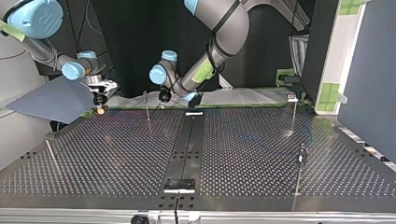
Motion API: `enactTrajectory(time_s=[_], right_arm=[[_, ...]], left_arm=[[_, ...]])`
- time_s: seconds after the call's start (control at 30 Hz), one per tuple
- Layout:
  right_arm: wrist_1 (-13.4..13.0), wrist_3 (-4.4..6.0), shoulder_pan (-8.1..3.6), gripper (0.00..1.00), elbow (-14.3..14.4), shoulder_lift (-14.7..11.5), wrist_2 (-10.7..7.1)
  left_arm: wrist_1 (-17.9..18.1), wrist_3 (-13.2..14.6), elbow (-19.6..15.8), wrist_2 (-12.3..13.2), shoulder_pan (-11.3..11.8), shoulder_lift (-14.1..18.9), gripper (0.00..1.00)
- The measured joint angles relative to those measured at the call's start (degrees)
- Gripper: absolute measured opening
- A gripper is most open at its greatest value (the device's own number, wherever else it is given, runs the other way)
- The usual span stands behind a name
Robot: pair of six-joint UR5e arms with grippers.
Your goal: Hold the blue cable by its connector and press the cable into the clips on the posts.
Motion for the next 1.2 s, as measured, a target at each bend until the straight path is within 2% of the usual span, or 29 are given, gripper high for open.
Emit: enactTrajectory(time_s=[0.1, 0.27, 0.47, 0.6, 0.77, 0.93, 1.03, 1.2], right_arm=[[0.3, 0.0, 0.09, 0.0, 0.0, 0.0, -0.01], [0.9, 0.0, 0.32, 0.0, 0.0, 0.1, -0.03], [1.4, 0.0, 0.43, 0.0, 0.0, 0.1, -0.1], [1.5, 0.0, 0.46, 0.0, 0.0, 0.1, -0.11], [1.7, 0.0, 0.58, 0.0, 0.0, 0.1, -0.11], [2.0, 0.0, 0.74, 0.0, 0.0, 0.1, -0.11], [2.1, 0.0, 0.76, 0.0, 0.0, 0.1, -0.14], [2.2, 0.0, 0.88, 0.0, 0.0, 0.1, -0.18]], left_arm=[[0.9, 1.4, -1.6, 0.3, -0.2, 1.5, 1.0], [3.0, 2.2, -4.5, 2.7, -0.7, 4.4, 1.0], [1.0, 2.3, -8.0, 4.9, -1.1, 7.6, 1.0], [-0.9, 2.8, -10.2, 4.1, -0.9, 8.4, 1.0], [-1.3, 5.4, -13.4, 1.3, -0.6, 8.5, 1.0], [-1.5, 7.2, -14.1, -0.8, -0.9, 8.5, 1.0], [-1.7, 7.4, -13.8, -0.4, -1.4, 8.6, 1.0], [-1.1, 5.5, -12.9, 2.1, -2.8, 8.6, 1.0]])
